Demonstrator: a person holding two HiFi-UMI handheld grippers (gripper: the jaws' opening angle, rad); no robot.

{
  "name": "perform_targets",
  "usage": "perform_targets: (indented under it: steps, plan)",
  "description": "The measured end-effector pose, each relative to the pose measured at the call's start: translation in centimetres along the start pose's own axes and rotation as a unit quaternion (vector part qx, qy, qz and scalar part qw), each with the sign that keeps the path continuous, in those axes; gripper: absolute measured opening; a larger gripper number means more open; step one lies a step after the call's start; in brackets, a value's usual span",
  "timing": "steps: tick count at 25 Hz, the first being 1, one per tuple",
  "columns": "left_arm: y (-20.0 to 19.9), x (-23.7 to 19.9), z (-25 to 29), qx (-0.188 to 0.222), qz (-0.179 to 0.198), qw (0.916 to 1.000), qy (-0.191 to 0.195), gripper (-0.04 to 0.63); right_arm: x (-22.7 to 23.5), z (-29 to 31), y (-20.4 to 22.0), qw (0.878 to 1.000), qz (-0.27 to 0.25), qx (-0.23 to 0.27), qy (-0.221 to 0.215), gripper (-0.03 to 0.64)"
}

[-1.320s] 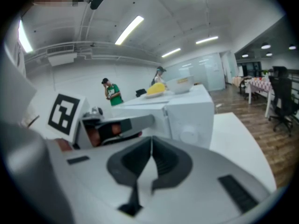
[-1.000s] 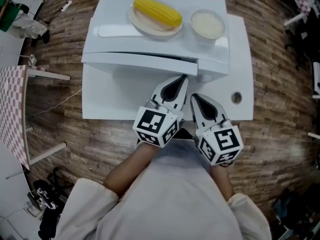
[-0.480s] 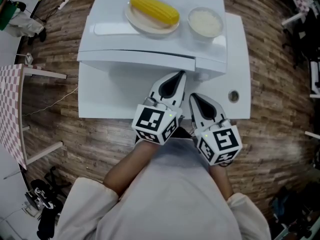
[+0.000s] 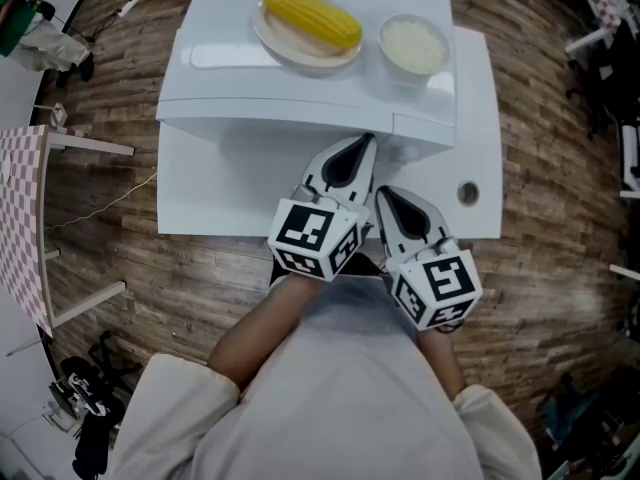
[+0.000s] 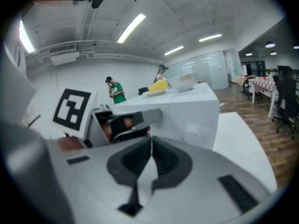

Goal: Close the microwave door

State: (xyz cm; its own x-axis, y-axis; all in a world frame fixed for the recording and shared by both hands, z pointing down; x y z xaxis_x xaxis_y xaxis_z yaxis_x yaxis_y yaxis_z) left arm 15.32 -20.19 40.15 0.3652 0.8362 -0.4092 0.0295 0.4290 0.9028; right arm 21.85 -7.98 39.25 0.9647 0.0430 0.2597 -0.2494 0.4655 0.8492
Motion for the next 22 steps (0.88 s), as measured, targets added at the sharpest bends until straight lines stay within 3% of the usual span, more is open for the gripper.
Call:
perform_targets:
  steps: [15, 18, 22]
  plan:
    - [0.0, 0.4, -1.6, -0.02, -0.005, 0.9995, 0.023, 0.02, 1.2, -1.4, 0.0, 1.0, 0.004, 0.019, 0.015, 0.023]
    - [-0.4, 1.1, -2.2, -0.021, -0.022, 0.9988, 0.039, 0.02, 1.1, -1.9, -0.5, 1.0, 0.006, 0.029, 0.003, 0.023]
    - [-0.7, 2.1, -2.7, -0.024, -0.018, 0.998, 0.056, 0.02, 1.2, -2.2, -0.6, 0.999, -0.003, 0.027, -0.023, 0.021]
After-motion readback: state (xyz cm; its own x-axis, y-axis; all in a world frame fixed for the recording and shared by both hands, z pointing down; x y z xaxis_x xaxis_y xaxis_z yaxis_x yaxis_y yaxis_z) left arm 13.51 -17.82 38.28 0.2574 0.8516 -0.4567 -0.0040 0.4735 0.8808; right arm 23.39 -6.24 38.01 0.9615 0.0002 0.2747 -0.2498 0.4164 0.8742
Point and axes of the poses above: the fingertips, and each gripper's own axes: z forward along the fingers, x to its right, y out of its underside, the point moved 9 cm from there along -z, backward along the fingers
